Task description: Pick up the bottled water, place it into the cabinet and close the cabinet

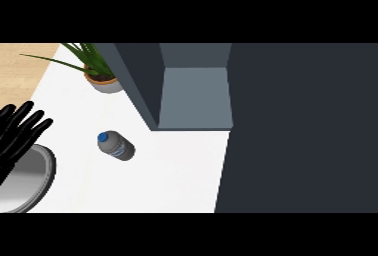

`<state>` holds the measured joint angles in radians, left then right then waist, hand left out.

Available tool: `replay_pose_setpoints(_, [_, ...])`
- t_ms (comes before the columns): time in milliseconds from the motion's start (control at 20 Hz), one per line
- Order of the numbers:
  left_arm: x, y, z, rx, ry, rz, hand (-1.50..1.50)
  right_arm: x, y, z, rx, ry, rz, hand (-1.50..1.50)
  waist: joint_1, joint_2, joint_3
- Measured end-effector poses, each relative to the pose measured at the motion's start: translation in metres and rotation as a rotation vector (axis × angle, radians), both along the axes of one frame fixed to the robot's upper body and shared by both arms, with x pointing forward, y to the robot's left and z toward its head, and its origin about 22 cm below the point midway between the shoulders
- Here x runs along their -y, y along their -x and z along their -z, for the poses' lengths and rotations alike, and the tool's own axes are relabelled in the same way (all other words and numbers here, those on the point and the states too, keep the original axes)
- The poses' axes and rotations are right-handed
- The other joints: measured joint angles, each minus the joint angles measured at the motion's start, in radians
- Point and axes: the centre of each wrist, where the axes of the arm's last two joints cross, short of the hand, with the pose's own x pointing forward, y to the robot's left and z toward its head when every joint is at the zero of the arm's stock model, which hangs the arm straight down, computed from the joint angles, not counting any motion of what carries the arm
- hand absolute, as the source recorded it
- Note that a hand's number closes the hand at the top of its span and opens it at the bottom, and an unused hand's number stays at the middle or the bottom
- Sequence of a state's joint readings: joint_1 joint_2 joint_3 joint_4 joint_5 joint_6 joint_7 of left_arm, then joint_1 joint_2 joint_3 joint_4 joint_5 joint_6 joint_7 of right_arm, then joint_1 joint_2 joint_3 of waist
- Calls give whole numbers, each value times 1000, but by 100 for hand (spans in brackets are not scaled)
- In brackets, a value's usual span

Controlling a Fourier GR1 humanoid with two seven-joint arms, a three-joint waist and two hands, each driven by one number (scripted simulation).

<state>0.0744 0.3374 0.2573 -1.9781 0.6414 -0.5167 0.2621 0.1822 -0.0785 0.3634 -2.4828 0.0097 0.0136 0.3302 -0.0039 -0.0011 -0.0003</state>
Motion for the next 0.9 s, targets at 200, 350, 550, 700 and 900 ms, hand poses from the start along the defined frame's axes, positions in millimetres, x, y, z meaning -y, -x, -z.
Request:
replay_pose_setpoints(200, [0,-13,25,-33,-11,-17,-150,-8,1,-3,-15,-13,-26,-150,-3,0,0])
replay_pose_setpoints(350, [4,-23,36,-41,-17,-34,-150,-12,4,-2,-24,-23,-37,-150,-4,0,0])
replay_pose_setpoints(550, [5,-34,60,-80,-38,-56,-150,-11,3,-2,-13,-11,-30,-150,-5,1,0])
replay_pose_setpoints(700, [2,-44,79,-100,-53,-70,-150,-12,4,-1,-14,-12,-32,-150,-7,1,-1])
replay_pose_setpoints(900, [-1,-53,107,-141,-76,-64,-150,-9,3,-3,-14,0,-18,-150,-8,1,-1])
